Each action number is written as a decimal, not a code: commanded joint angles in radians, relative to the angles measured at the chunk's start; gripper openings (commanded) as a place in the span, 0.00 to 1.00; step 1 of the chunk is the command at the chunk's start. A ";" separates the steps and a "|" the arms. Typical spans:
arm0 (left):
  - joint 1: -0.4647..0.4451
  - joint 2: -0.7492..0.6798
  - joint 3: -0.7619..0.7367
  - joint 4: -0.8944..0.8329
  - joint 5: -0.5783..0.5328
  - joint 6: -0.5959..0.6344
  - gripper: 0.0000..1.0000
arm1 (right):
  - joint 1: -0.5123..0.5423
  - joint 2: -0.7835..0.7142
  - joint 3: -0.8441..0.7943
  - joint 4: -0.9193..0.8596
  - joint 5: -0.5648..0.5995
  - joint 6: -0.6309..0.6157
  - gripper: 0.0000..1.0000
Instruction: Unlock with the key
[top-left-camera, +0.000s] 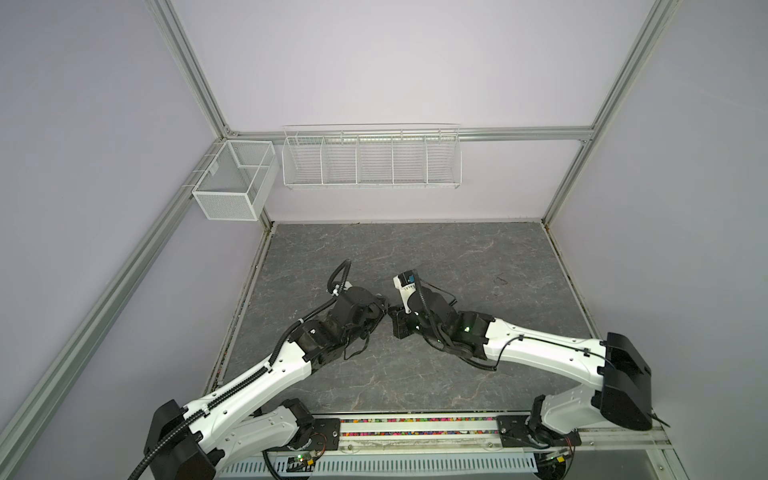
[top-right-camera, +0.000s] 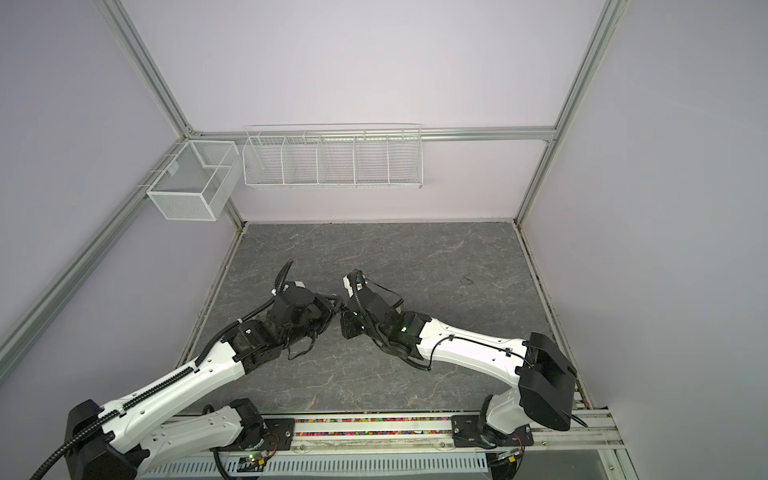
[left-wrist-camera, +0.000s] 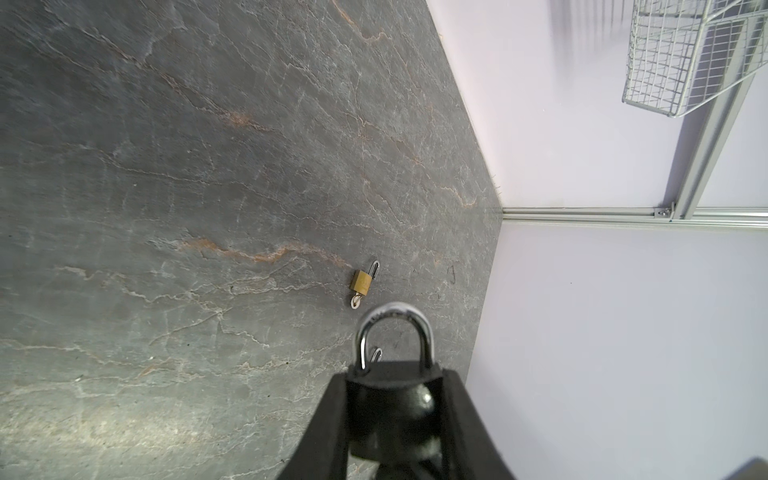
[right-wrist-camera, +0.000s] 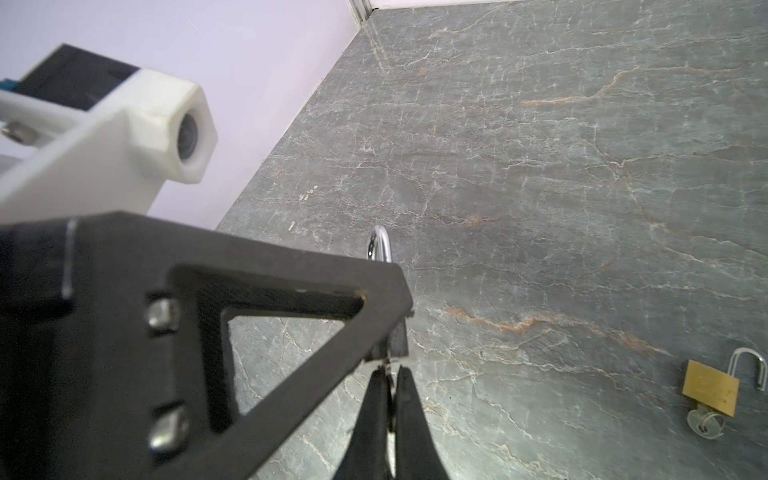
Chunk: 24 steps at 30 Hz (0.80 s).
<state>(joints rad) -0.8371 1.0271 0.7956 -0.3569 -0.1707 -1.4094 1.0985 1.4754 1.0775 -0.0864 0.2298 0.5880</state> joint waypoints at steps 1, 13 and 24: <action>-0.018 -0.021 -0.020 0.025 0.057 -0.013 0.00 | -0.007 -0.015 0.037 0.159 -0.101 0.031 0.07; -0.017 -0.072 -0.014 0.085 0.066 0.058 0.00 | -0.057 -0.040 0.016 0.197 -0.240 0.127 0.06; -0.017 -0.107 -0.057 0.225 0.103 0.139 0.00 | -0.101 -0.080 -0.002 0.246 -0.322 0.206 0.06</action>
<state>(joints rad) -0.8333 0.9272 0.7582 -0.2245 -0.1890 -1.3060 0.9997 1.4212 1.0767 -0.0055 -0.0193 0.7483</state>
